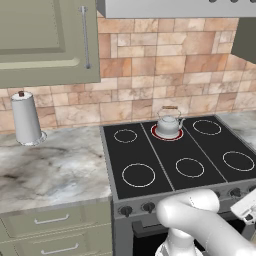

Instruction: Lower the heat of the kettle.

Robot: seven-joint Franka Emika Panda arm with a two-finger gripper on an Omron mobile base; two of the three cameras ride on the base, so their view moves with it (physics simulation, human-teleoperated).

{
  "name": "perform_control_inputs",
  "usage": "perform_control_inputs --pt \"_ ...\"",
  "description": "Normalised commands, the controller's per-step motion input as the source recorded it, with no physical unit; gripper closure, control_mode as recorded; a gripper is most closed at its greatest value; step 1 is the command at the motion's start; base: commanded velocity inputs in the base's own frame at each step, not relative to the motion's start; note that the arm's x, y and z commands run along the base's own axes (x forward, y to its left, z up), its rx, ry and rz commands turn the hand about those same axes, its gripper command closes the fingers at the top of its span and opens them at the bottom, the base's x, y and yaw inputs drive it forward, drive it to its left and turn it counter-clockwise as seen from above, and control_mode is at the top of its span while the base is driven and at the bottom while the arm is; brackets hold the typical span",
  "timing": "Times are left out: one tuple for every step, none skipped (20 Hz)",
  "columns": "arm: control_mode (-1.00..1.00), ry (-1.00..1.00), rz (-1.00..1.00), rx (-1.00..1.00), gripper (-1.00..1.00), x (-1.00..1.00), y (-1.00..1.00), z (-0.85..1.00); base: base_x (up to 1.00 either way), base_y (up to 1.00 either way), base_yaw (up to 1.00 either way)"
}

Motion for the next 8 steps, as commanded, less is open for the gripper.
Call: perform_control_inputs --pt "-1.00 0.10 -0.04 0.38 1.00 -0.09 -0.01 0.32 0.00 0.00 0.00" --pt "-1.00 0.10 -0.04 0.37 1.00 -0.09 -0.01 0.32 0.00 0.00 0.00" --pt "-1.00 0.10 -0.04 0.36 1.00 -0.06 0.00 0.35 0.00 0.00 0.00" --pt "-1.00 0.10 -0.04 0.35 1.00 -0.06 0.00 0.38 0.00 0.00 0.00" --pt "-1.00 0.10 -0.03 0.35 1.00 -0.06 0.00 0.39 0.00 0.00 0.00" --pt "-1.00 0.10 -0.03 0.33 1.00 -0.08 0.00 0.40 0.00 0.00 0.00" --pt "-1.00 0.09 -0.03 0.32 1.00 -0.08 0.00 0.39 0.00 0.00 0.00" --pt "-1.00 0.10 -0.03 0.32 1.00 -0.08 0.00 0.39 0.00 0.00 0.00"
